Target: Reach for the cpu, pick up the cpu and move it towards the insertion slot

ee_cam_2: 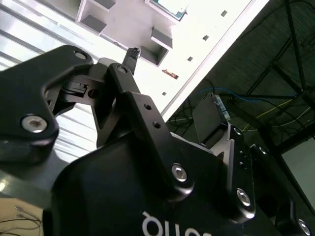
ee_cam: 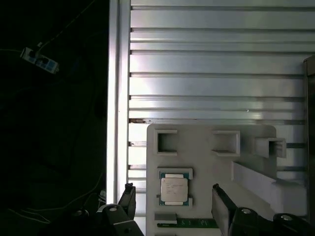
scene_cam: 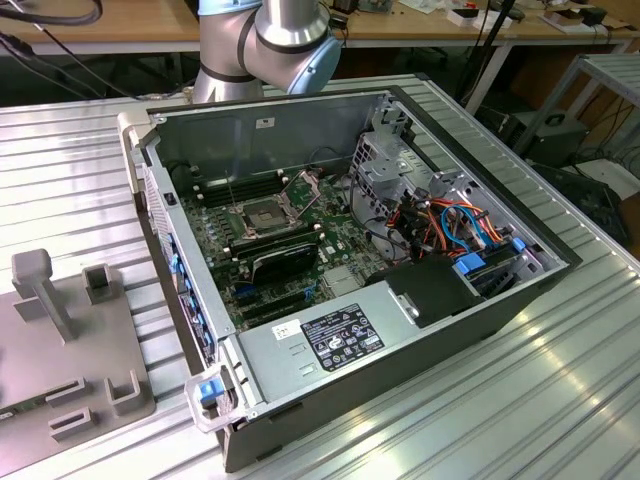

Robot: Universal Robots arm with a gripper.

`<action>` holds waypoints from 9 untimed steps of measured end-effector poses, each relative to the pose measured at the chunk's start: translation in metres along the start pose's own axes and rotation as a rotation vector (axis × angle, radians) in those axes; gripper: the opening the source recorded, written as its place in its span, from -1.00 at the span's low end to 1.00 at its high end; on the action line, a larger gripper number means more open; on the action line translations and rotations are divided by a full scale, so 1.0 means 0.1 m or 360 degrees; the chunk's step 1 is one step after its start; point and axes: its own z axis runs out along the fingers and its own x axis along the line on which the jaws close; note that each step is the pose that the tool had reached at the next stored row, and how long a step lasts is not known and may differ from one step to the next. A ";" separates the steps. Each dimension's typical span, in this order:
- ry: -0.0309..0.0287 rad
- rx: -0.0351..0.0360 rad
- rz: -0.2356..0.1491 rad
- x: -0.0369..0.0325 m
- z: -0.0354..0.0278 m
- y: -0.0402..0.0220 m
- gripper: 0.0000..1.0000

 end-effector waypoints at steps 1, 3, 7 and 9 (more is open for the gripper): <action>0.00000 0.0000 0.0000 0.000 0.018 -0.004 0.44; 0.00001 0.0000 -0.0001 0.001 0.055 -0.011 0.44; 0.00002 0.0000 -0.0002 0.001 0.163 -0.026 0.44; 0.00001 0.0000 -0.0001 0.004 0.215 -0.032 0.44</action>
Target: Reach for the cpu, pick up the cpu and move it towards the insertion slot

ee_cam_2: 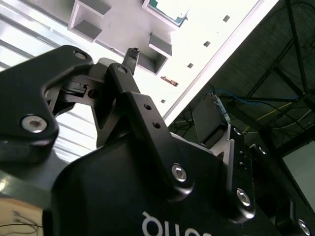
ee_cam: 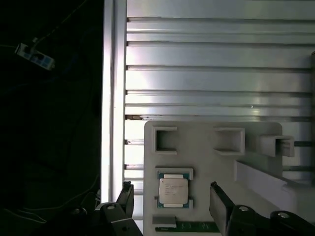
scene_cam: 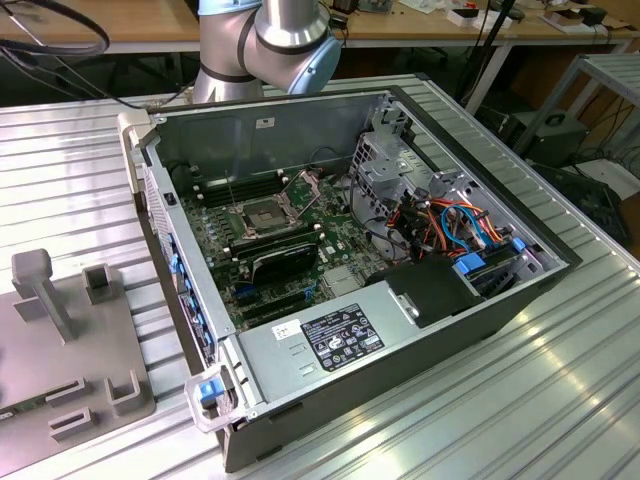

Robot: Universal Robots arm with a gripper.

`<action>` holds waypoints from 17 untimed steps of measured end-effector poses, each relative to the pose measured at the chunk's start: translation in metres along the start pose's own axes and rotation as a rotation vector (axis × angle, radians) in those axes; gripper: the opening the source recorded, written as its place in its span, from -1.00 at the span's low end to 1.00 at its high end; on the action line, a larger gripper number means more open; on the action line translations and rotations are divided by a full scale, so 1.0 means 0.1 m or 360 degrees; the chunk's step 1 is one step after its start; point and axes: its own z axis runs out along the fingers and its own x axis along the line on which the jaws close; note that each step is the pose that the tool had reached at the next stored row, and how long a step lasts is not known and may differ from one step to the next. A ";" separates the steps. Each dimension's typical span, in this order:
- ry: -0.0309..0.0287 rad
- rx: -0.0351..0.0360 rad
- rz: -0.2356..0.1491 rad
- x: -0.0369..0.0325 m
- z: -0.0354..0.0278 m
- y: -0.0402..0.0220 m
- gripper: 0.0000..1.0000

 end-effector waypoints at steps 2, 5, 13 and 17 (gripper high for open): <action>-0.00002 0.0000 0.0000 0.001 0.043 -0.006 0.44; -0.00002 0.0000 0.0000 0.002 0.097 -0.010 0.44; 0.00000 0.0000 0.0000 0.005 0.247 -0.042 0.44; -0.00002 0.0000 -0.0001 0.007 0.314 -0.068 0.44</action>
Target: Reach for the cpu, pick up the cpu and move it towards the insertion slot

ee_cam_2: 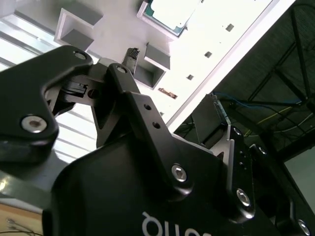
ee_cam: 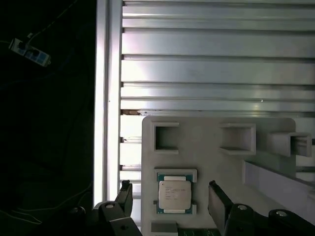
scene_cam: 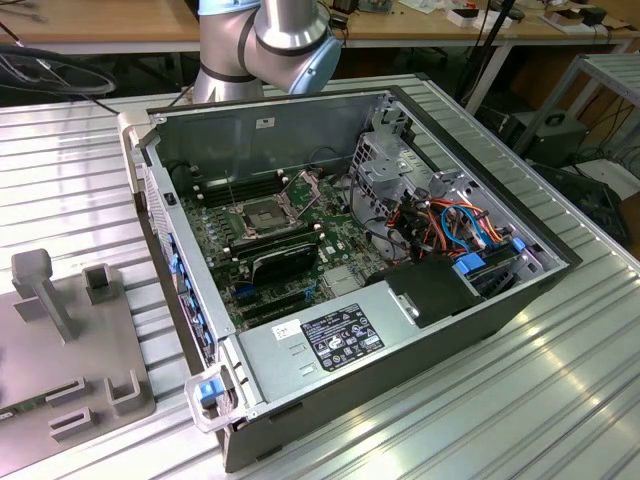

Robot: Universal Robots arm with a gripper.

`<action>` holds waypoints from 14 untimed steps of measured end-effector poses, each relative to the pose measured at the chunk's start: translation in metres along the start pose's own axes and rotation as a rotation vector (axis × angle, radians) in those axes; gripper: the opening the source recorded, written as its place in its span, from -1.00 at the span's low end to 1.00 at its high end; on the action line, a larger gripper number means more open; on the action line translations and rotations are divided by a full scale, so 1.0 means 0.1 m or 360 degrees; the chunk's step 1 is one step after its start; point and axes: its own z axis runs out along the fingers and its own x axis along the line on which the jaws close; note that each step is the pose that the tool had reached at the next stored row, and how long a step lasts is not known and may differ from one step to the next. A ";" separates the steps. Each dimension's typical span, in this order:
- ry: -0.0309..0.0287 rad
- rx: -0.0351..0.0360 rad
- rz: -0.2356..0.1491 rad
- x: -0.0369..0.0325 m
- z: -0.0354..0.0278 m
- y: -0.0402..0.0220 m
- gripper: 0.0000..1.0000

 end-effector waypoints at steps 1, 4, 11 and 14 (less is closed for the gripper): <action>0.00002 0.0000 0.0000 0.001 0.017 -0.009 0.44; 0.00002 0.0000 0.0000 0.003 0.064 -0.044 0.44; 0.00003 0.0000 0.0000 0.004 0.188 -0.112 0.44; 0.00001 0.0000 0.0000 0.005 0.244 -0.155 0.44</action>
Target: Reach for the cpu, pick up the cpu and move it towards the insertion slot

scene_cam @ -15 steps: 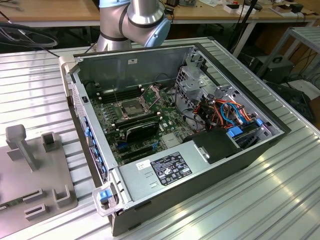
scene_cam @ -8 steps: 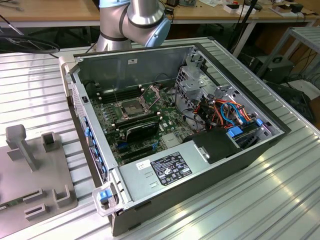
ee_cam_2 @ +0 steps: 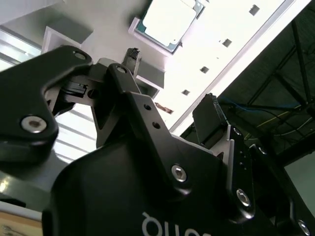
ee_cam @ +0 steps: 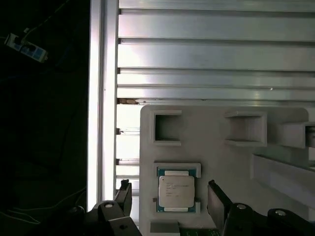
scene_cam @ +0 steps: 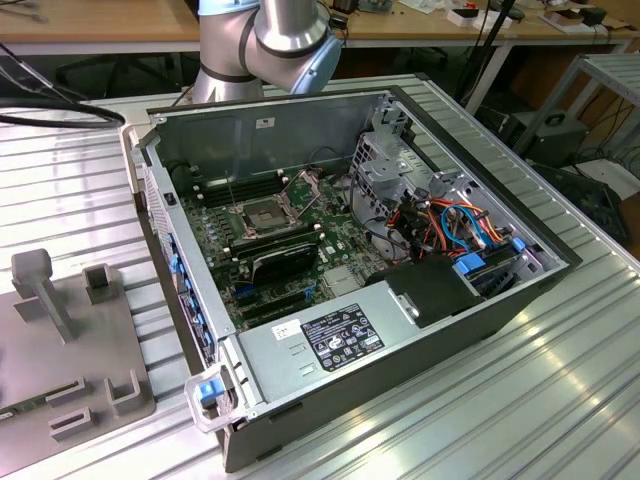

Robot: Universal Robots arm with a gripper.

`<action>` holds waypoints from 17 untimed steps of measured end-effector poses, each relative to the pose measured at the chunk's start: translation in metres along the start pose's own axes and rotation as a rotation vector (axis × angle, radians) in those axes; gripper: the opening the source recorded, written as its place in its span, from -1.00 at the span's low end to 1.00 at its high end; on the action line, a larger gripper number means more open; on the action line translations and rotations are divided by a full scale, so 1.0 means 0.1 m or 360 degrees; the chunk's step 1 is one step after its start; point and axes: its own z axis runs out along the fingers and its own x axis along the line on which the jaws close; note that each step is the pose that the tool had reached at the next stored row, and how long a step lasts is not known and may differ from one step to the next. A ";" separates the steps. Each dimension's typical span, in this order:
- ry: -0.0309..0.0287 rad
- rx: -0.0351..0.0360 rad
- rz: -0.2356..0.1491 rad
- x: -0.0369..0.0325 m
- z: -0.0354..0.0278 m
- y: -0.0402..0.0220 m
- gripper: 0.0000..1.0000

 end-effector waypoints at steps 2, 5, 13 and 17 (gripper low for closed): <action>0.00000 0.0000 0.0000 0.000 0.025 -0.032 0.44; 0.00000 0.0000 0.0000 0.002 0.065 -0.101 0.44; 0.00002 0.0001 0.0000 0.003 0.116 -0.183 0.44; -0.00001 0.0001 0.0000 0.002 0.169 -0.186 0.58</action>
